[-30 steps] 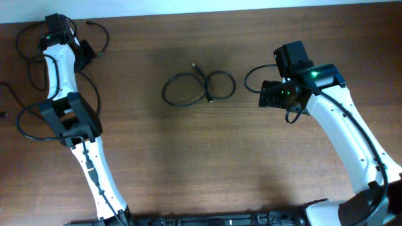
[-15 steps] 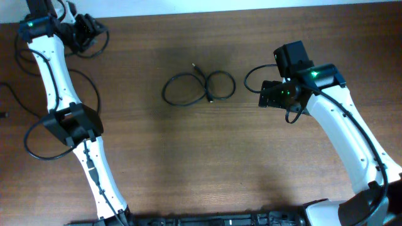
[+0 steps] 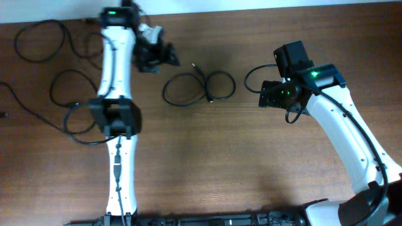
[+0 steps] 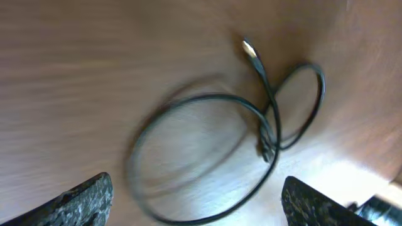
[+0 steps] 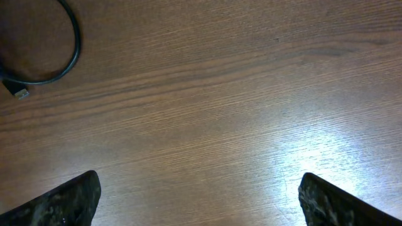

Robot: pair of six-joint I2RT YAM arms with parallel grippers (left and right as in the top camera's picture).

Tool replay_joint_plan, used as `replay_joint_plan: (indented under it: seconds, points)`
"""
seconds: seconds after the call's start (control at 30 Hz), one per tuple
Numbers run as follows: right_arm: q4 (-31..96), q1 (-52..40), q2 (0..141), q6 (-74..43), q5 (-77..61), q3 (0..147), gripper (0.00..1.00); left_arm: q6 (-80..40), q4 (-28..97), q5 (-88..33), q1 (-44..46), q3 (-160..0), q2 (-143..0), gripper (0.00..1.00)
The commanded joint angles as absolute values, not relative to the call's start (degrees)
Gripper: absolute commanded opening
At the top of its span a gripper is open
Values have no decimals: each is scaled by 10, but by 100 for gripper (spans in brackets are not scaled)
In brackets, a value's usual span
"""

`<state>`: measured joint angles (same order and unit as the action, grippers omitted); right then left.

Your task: Untangle cables

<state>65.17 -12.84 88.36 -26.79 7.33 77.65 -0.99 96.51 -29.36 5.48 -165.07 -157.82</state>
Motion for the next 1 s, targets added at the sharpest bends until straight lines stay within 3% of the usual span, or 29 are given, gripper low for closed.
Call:
replay_joint_plan:
  seconds: [0.0, 0.1, 0.33, 0.43, 0.57, 0.67, 0.9, 0.97]
  points:
    - [652, -127, 885, -269, 82, 777, 99, 9, 967, -278, 121, -1632, -1570, 94]
    - [652, -127, 885, -269, 82, 777, 98, 2, 961, -269, 163, -1632, -1570, 91]
    - [652, -127, 885, -269, 82, 777, 98, -180, 919, -86, 249, -1597, -1570, 87]
    - [652, -127, 885, -269, 82, 777, 98, -189, 884, -84, 272, -1561, -1570, 84]
    - [652, -127, 885, -269, 82, 777, 98, -223, 850, -58, 283, -1520, -1570, 71]
    - [652, -127, 885, -269, 82, 777, 98, -223, 842, -43, 283, -1507, -1570, 53]
    - [652, -127, 885, -269, 82, 777, 98, -223, 844, 5, 283, -1504, -1570, 34]
    - [652, -127, 885, -269, 82, 777, 98, -223, 844, 5, 283, -1504, -1570, 21]
